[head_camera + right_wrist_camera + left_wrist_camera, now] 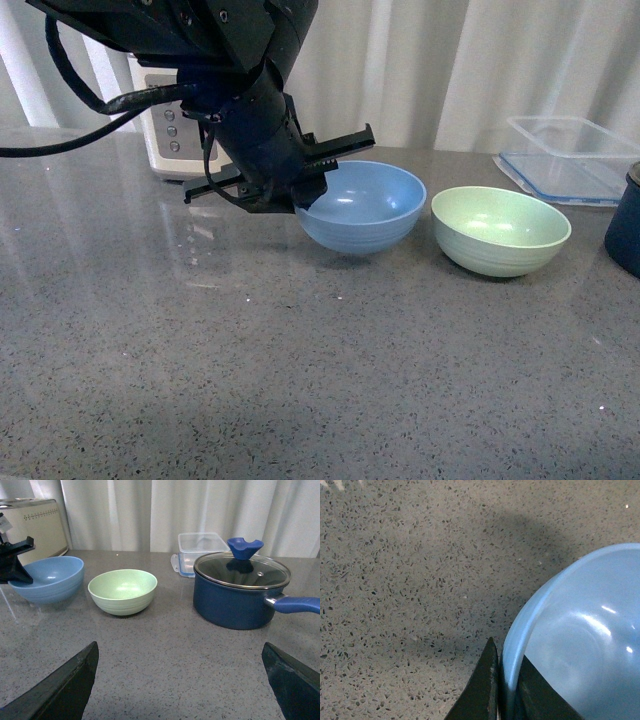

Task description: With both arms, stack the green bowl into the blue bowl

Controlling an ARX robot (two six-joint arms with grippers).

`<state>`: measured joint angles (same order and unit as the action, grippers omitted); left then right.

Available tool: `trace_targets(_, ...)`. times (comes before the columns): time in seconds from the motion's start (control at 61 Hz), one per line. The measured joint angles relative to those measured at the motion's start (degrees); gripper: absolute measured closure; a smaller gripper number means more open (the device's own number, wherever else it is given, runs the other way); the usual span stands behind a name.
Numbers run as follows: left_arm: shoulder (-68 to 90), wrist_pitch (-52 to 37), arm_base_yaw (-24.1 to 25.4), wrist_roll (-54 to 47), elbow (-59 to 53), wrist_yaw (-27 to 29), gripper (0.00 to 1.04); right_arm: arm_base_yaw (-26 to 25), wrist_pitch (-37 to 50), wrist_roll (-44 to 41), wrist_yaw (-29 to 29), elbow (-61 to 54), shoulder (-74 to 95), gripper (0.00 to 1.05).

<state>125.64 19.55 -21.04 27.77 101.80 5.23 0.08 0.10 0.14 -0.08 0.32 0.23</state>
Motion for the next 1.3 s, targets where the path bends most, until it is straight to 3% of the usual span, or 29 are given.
trace_targets(0.311, 1.53, 1.42, -0.66, -0.04, 1.20, 0.83, 1.01, 0.00, 0.00, 0.00, 0.00, 0.00, 0.00, 0.10)
trace_targets(0.672, -3.93, -2.29, -0.72, -0.76, -1.60, -1.07, 0.41, 0.00, 0.00, 0.00, 0.00, 0.00, 0.00, 0.10)
trace_targets(0.77, -11.08, -7.76, -0.37, -2.23, -5.90, -1.70, 0.24, 0.00, 0.00, 0.00, 0.00, 0.00, 0.00, 0.10)
trace_targets(0.836, -18.69, -15.67, 0.17, -4.42, -11.45, -4.33, 0.12, 0.00, 0.00, 0.00, 0.00, 0.00, 0.00, 0.10)
trace_targets(0.902, -25.35, -22.69, 0.61, -5.33, -16.81, -3.56, 0.05, 0.00, 0.00, 0.00, 0.00, 0.00, 0.00, 0.10)
trace_targets(0.934, -27.96, -24.83, 0.70, -5.81, -18.51, -2.38, 0.07, 0.00, 0.00, 0.00, 0.00, 0.00, 0.00, 0.10)
trace_targets(1.033, -36.46, -40.70, 1.70, -17.49, -29.79, 11.17, 0.26, 0.00, 0.00, 0.00, -0.04, 0.00, 0.00, 0.10)
trace_targets(1.131, -41.90, -49.09, 4.26, -23.23, -42.97, 10.73, 0.44, 0.00, -0.02, 0.00, 0.00, 0.00, 0.00, 0.10)
trace_targets(1.295, -47.56, -55.47, 7.96, -26.23, -60.70, 7.76, 0.73, 0.00, 0.00, 0.00, -0.02, 0.00, -0.02, 0.10)
